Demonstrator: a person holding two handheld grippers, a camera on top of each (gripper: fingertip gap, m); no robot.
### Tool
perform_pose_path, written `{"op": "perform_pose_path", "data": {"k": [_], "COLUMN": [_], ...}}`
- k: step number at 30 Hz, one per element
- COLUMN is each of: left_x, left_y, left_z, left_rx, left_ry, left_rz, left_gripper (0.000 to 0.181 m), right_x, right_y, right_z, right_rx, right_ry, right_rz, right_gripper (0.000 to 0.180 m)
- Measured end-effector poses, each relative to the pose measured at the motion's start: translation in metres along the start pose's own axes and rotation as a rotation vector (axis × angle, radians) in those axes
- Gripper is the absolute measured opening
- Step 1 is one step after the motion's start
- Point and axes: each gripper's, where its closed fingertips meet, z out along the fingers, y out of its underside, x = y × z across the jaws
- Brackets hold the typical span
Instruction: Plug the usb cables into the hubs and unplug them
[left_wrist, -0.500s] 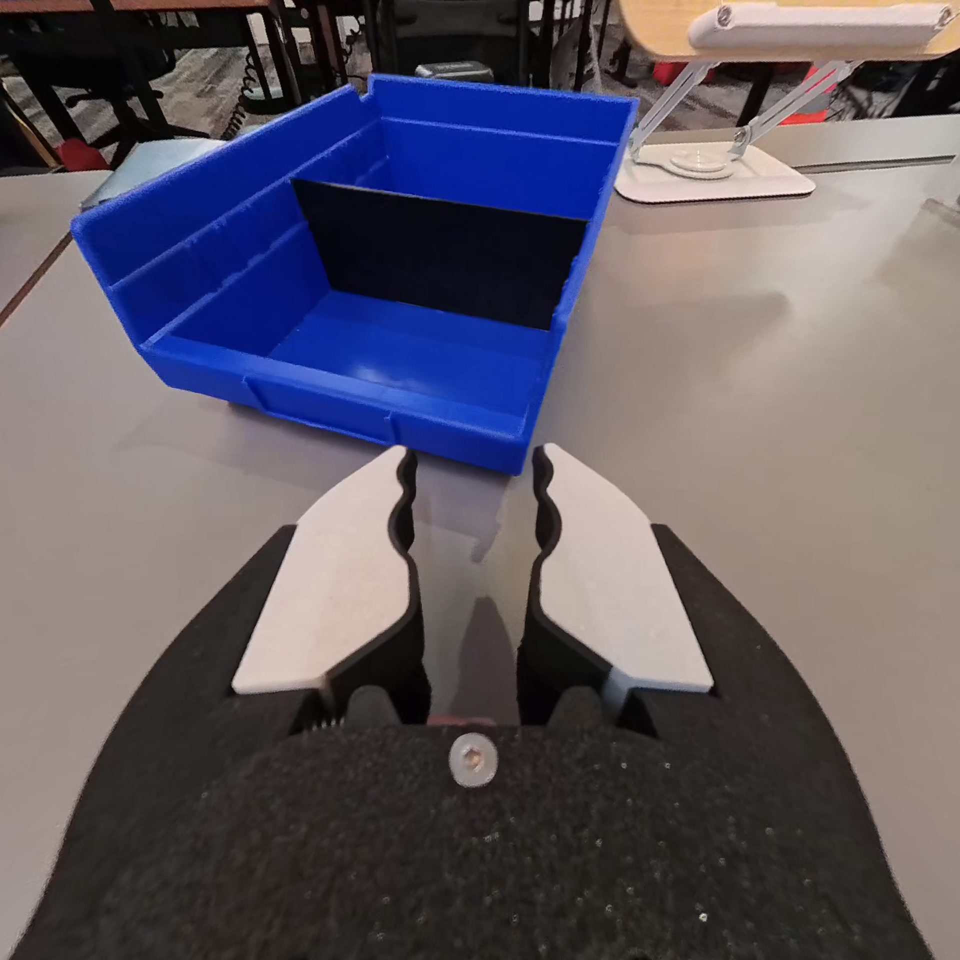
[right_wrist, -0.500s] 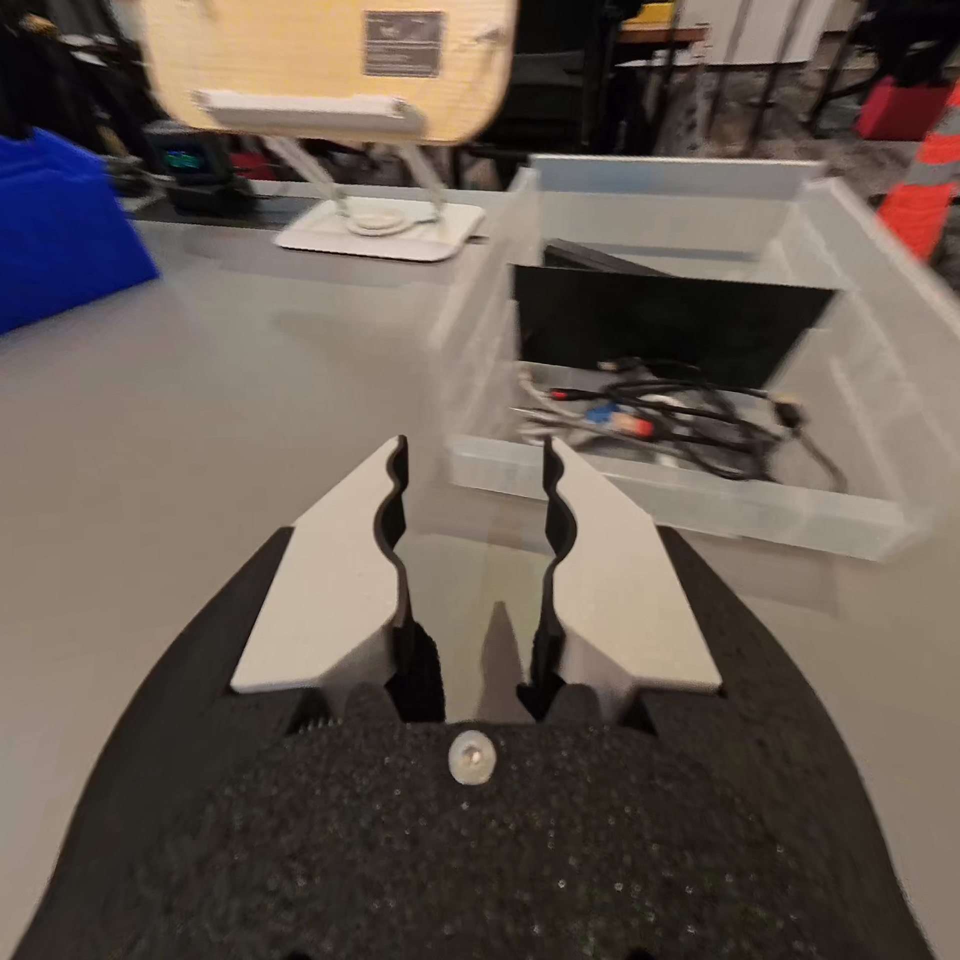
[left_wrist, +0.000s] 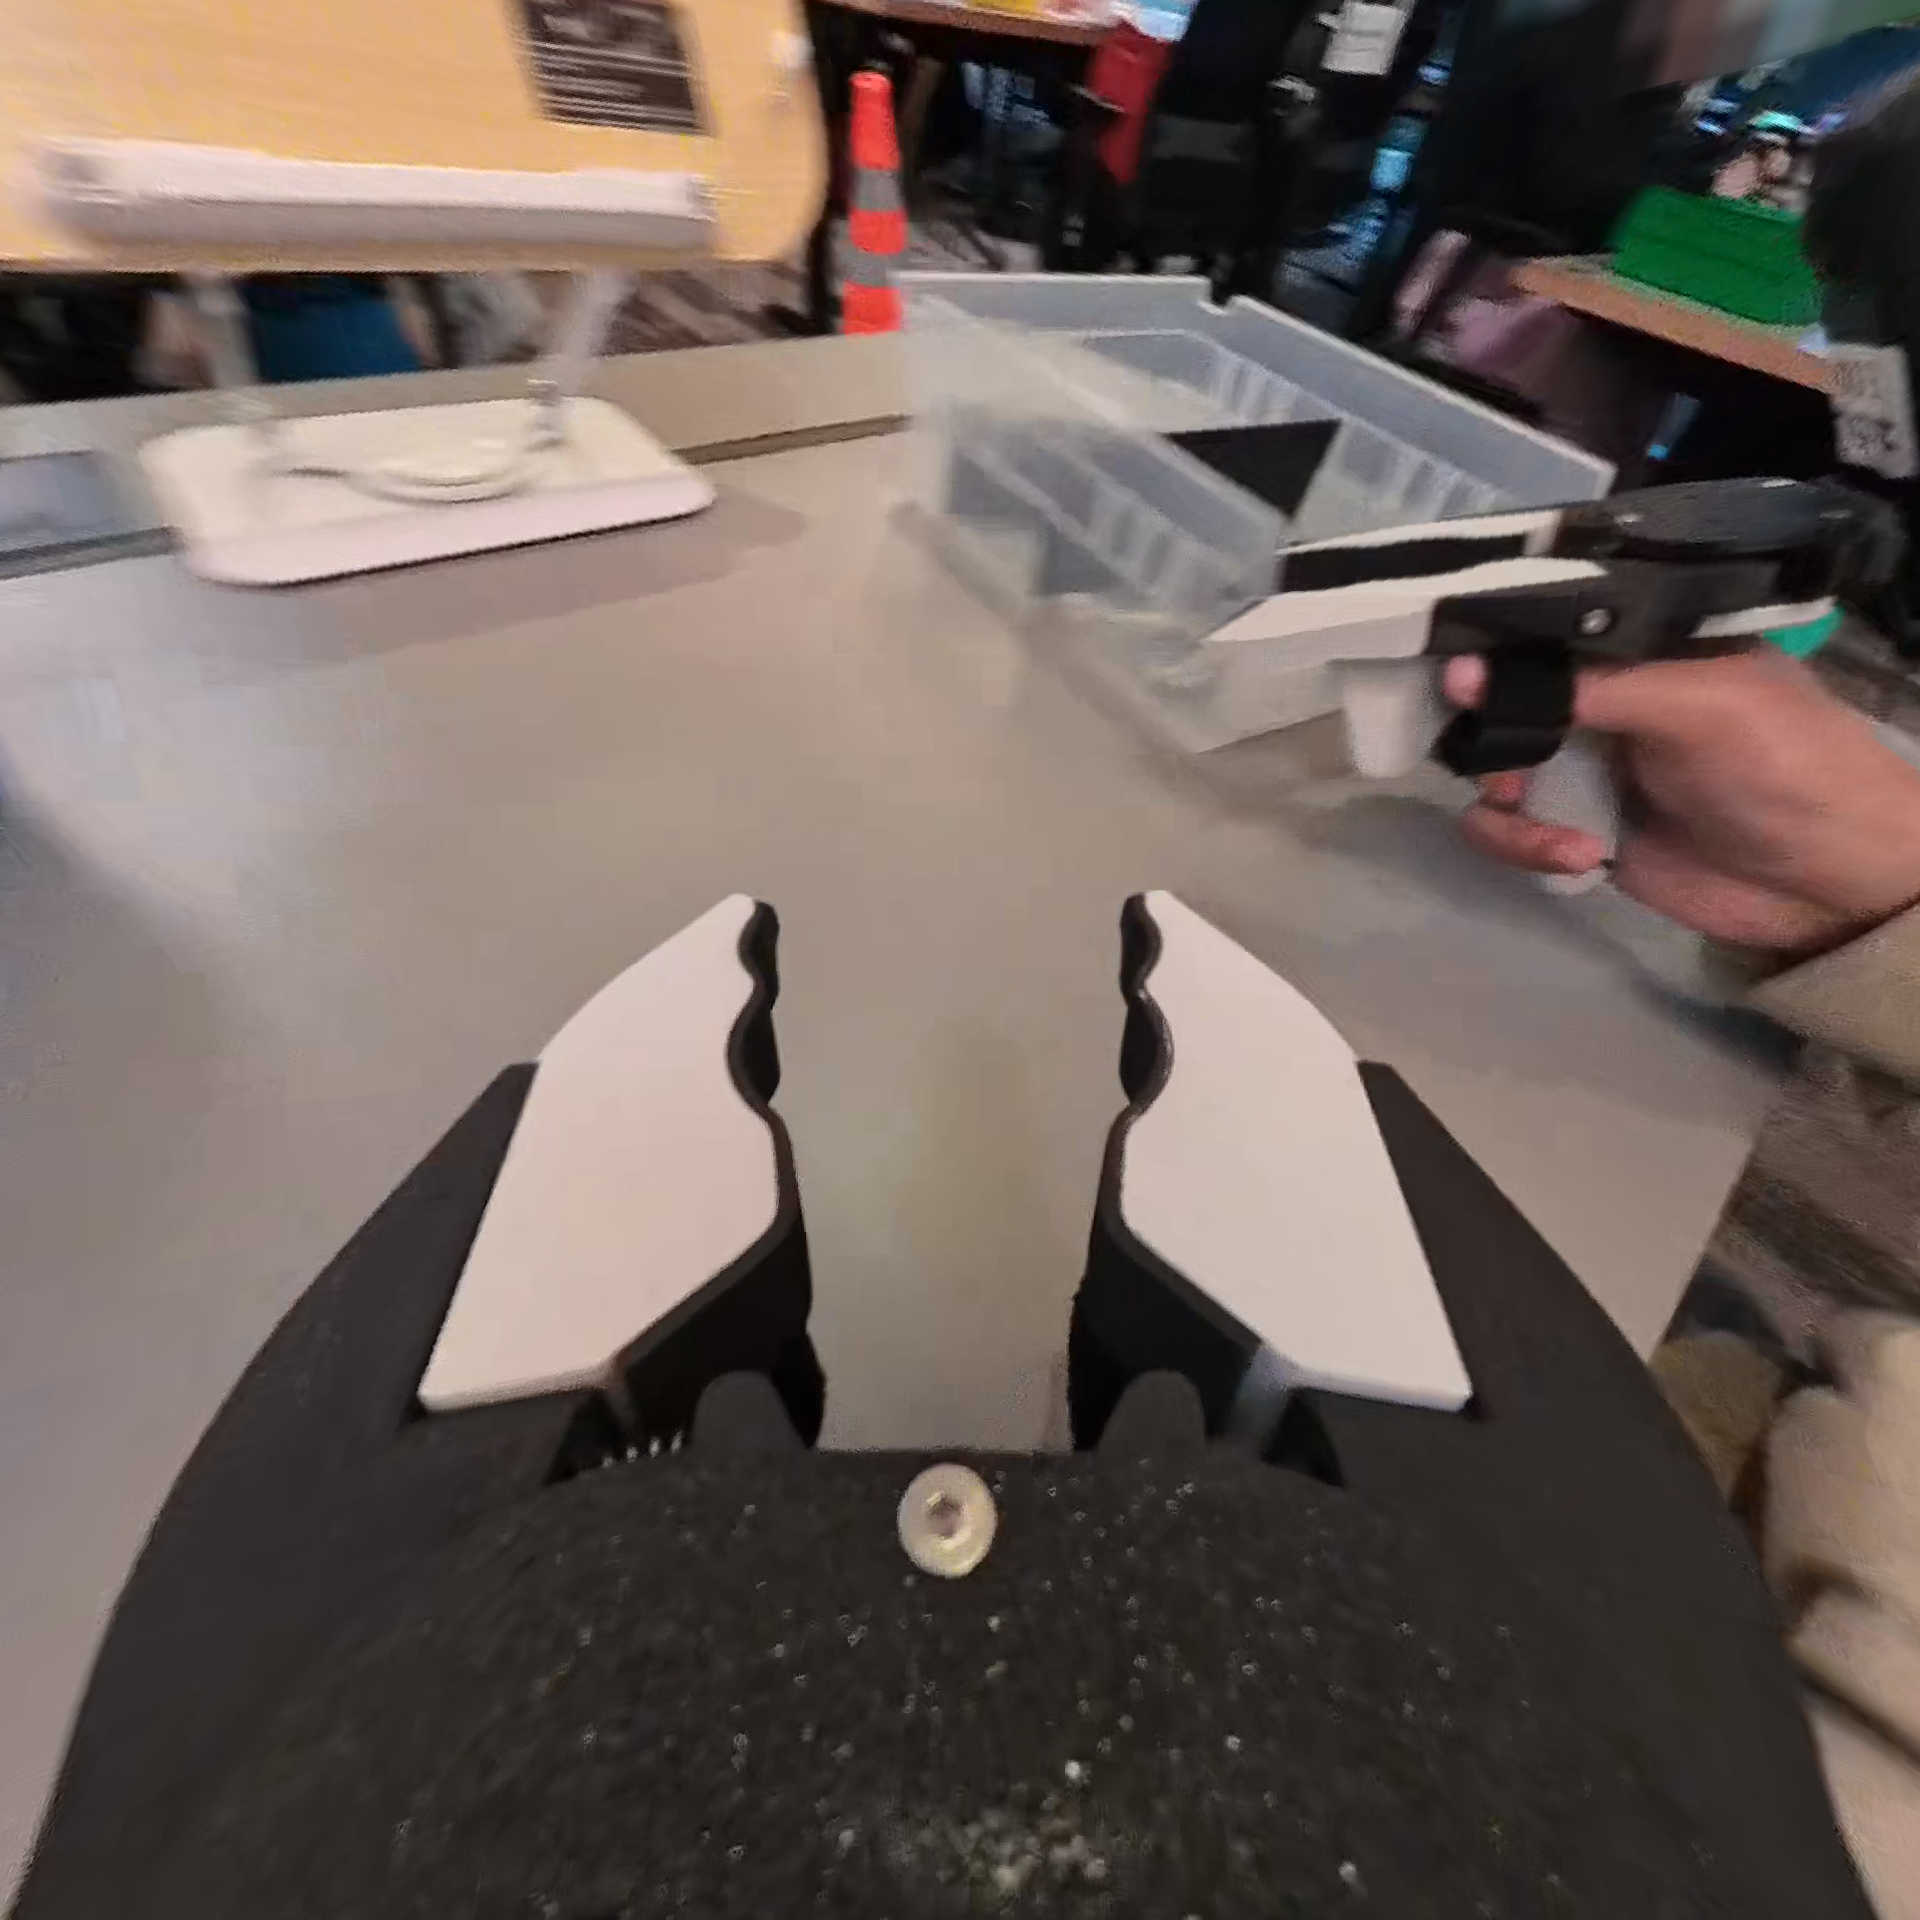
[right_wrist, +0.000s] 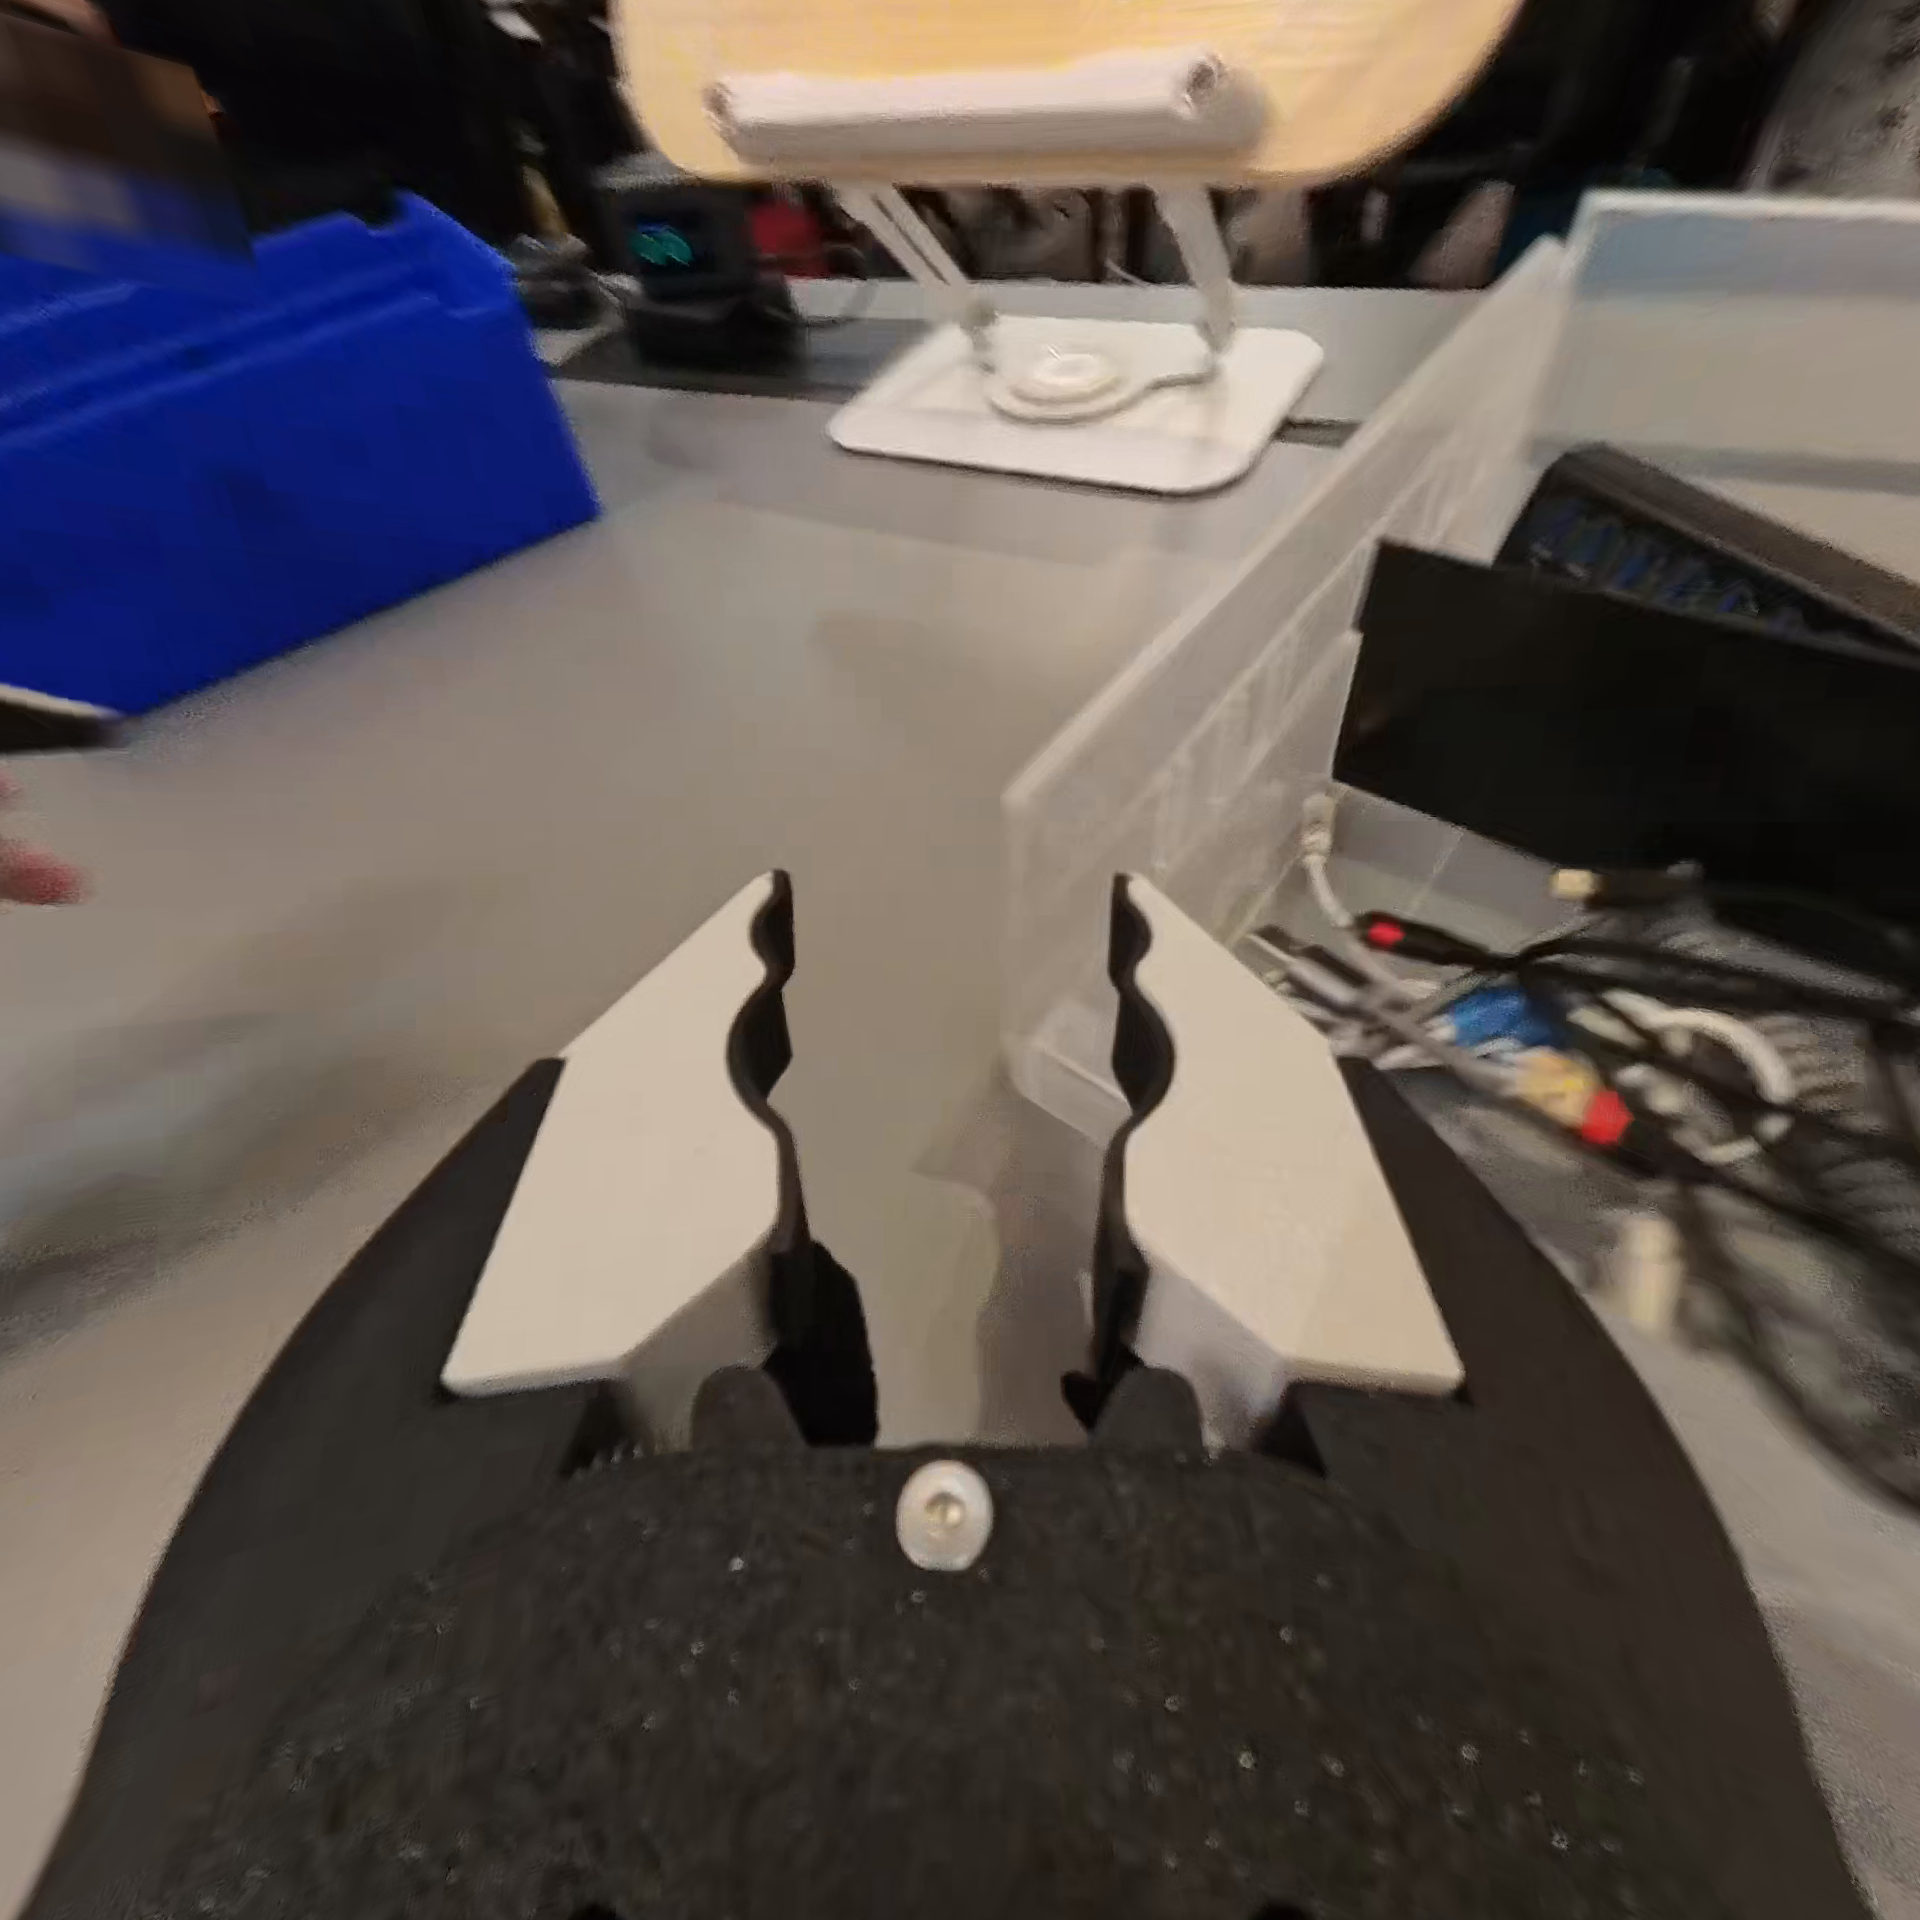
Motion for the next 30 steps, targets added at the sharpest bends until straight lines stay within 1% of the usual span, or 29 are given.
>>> {"op": "perform_pose_path", "data": {"k": [2,4,6,7,8,9,10,11,12,13,14,15,16,18,20,22,24,27,30], "left_x": [0.035,0.05,0.048,0.046,0.043,0.04,0.035,0.032,0.034,0.033,0.027,0.022,0.022,0.023,0.023,0.024,0.022,0.006,-0.023], "left_y": [-0.007,-0.013,-0.02,-0.023,-0.024,-0.023,-0.019,-0.016,-0.016,-0.016,-0.017,-0.016,-0.016,-0.014,-0.014,-0.015,-0.019,-0.026,-0.025], "left_z": [0.048,0.096,0.138,0.153,0.166,0.177,0.184,0.19,0.193,0.193,0.192,0.19,0.189,0.184,0.173,0.153,0.123,0.068,0.011], "left_rx": [-0.028,-0.049,-0.065,-0.067,-0.068,-0.083,-0.107,-0.12,-0.116,-0.105,-0.099,-0.102,-0.113,-0.131,-0.107,-0.08,-0.047,-0.021,0.003], "left_ry": [0.058,0.024,-0.073,-0.111,-0.134,-0.156,-0.18,-0.178,-0.148,-0.136,-0.161,-0.18,-0.181,-0.208,-0.223,-0.244,-0.279,-0.358,-0.447], "left_rz": [0.039,0.104,0.133,0.138,0.128,0.106,0.077,0.041,-0.008,-0.064,-0.111,-0.12,-0.085,-0.009,-0.038,-0.049,-0.021,0.017,0.01], "left_gripper": [0.069,0.071,0.072,0.07,0.068,0.065,0.059,0.052,0.05,0.035,0.026,0.005,0.004,0.004,0.004,0.004,0.005,0.005,0.005], "right_x": [0.007,0.028,0.058,0.079,0.099,0.11,0.111,0.107,0.104,0.108,0.117,0.126,0.132,0.136,0.133,0.122,0.101,0.053,-0.002], "right_y": [-0.018,-0.042,-0.061,-0.063,-0.055,-0.039,-0.022,-0.008,0.006,0.02,0.032,0.039,0.04,0.038,0.035,0.031,0.028,0.015,0.0], "right_z": [-0.019,-0.052,-0.096,-0.118,-0.132,-0.133,-0.124,-0.115,-0.105,-0.097,-0.094,-0.092,-0.093,-0.091,-0.088,-0.089,-0.088,-0.083,-0.064], "right_rx": [0.082,0.193,0.32,0.351,0.331,0.264,0.201,0.161,0.111,0.031,-0.042,-0.073,-0.076,-0.089,-0.068,-0.05,-0.027,0.019,0.063], "right_ry": [0.039,0.152,0.333,0.461,0.567,0.593,0.558,0.517,0.507,0.54,0.617,0.691,0.739,0.753,0.713,0.674,0.635,0.567,0.482], "right_rz": [-0.022,-0.07,-0.114,-0.097,-0.048,0.004,0.048,0.079,0.092,0.106,0.121,0.124,0.103,0.093,0.129,0.154,0.156,0.13,0.08], "right_gripper": [0.062,0.062,0.06,0.054,0.049,0.052,0.058,0.057,0.051,0.041,0.026,0.016,0.009,0.005,0.004,0.003,0.002,0.003,0.003]}}
